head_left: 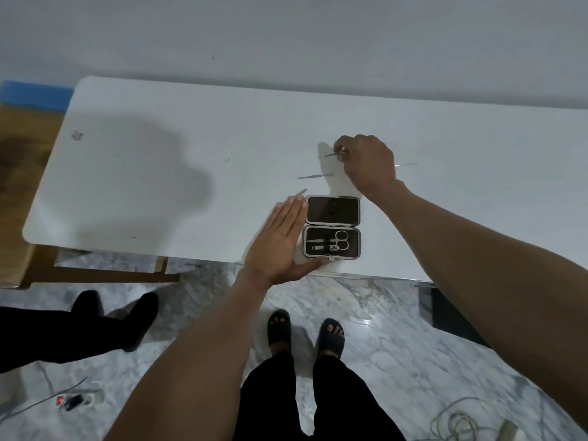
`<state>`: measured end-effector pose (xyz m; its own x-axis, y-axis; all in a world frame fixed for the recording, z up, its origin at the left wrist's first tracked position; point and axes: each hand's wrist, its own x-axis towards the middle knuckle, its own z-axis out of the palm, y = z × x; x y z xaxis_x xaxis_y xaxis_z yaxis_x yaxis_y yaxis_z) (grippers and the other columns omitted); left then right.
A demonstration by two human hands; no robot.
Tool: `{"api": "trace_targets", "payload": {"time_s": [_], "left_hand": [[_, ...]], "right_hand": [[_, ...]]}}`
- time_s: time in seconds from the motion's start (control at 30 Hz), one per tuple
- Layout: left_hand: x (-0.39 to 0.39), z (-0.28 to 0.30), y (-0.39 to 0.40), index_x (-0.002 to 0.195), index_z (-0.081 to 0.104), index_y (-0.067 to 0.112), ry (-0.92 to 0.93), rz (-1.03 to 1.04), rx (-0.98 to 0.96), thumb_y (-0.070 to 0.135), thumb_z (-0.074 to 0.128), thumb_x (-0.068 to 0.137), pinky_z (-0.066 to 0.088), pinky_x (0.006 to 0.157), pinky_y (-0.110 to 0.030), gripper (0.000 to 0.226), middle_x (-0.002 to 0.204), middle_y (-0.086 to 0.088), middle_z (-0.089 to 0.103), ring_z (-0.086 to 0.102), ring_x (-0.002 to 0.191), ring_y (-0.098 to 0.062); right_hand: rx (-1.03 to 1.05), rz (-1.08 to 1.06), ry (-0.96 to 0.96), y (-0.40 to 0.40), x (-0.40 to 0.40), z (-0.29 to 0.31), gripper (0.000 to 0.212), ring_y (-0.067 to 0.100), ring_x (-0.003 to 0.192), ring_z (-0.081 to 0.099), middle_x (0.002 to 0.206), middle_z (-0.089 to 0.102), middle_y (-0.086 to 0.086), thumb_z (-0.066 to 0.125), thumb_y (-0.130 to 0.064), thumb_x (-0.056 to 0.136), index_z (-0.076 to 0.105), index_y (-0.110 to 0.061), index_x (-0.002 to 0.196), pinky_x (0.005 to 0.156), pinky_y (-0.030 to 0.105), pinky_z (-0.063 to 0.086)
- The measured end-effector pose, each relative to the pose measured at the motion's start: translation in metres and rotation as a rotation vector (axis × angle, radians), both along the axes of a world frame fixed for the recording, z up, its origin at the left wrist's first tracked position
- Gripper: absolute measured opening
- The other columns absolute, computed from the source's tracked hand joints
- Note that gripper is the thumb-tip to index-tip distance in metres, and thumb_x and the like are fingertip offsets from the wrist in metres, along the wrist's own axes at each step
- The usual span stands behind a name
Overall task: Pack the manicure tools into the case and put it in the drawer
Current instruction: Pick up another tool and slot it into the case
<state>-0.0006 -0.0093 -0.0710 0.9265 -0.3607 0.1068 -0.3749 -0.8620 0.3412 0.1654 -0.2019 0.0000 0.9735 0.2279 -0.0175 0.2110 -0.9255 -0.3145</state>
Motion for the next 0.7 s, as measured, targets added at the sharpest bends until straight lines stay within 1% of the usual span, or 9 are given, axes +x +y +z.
{"api": "trace_targets", "payload": {"time_s": [0.13,0.27,0.4,0.5,0.6,0.7], "left_hand": [[-0.002,0.000,0.000,0.162,0.026,-0.006,-0.028,0.009,0.007,0.079,0.051,0.092,0.018,0.133,-0.049,0.113,0.172,-0.020,0.023,0.020,0.162,-0.031],[-0.002,-0.002,0.001,0.164,0.023,-0.004,-0.014,-0.002,-0.010,0.080,0.050,0.092,0.017,0.133,-0.049,0.114,0.174,-0.018,0.020,0.016,0.163,-0.030],[-0.002,-0.004,0.001,0.163,0.025,-0.005,-0.040,0.000,-0.013,0.080,0.052,0.092,0.021,0.132,-0.051,0.113,0.173,-0.020,0.024,0.019,0.163,-0.031],[-0.002,-0.005,0.001,0.163,0.024,-0.004,-0.037,-0.001,-0.012,0.080,0.050,0.092,0.020,0.133,-0.050,0.113,0.173,-0.020,0.023,0.018,0.163,-0.031],[-0.002,-0.005,0.001,0.164,0.023,-0.003,-0.027,-0.004,-0.007,0.081,0.048,0.092,0.016,0.134,-0.048,0.113,0.174,-0.018,0.021,0.016,0.163,-0.030],[-0.002,-0.005,0.001,0.164,0.023,-0.003,-0.025,-0.006,-0.014,0.080,0.048,0.092,0.015,0.134,-0.048,0.113,0.174,-0.018,0.022,0.016,0.163,-0.030]], "right_hand": [[0.132,0.014,0.072,-0.004,-0.015,0.008,0.015,0.027,0.094,0.060,0.096,0.068,0.008,0.064,-0.018,0.089,0.068,-0.016,0.104,0.076,0.035,0.047],[0.246,0.023,0.085,-0.009,-0.035,0.016,0.015,0.023,0.087,0.062,0.090,0.071,0.005,0.071,-0.024,0.084,0.071,-0.014,0.096,0.078,0.033,0.048],[0.312,-0.015,0.084,-0.015,-0.058,0.020,0.016,0.018,0.081,0.066,0.087,0.074,0.003,0.075,-0.026,0.082,0.074,-0.013,0.091,0.080,0.034,0.052],[0.348,-0.037,0.069,-0.019,-0.078,0.020,0.014,0.011,0.077,0.064,0.089,0.075,0.001,0.075,-0.021,0.081,0.075,-0.014,0.092,0.081,0.030,0.053],[0.443,-0.105,0.095,-0.025,-0.095,0.015,0.010,0.008,0.074,0.066,0.084,0.074,-0.003,0.076,-0.016,0.078,0.075,-0.015,0.089,0.078,0.021,0.053],[0.497,-0.138,0.126,-0.031,-0.110,0.009,0.018,0.008,0.074,0.067,0.083,0.074,-0.001,0.078,-0.013,0.077,0.076,-0.016,0.094,0.076,0.015,0.051]]}}
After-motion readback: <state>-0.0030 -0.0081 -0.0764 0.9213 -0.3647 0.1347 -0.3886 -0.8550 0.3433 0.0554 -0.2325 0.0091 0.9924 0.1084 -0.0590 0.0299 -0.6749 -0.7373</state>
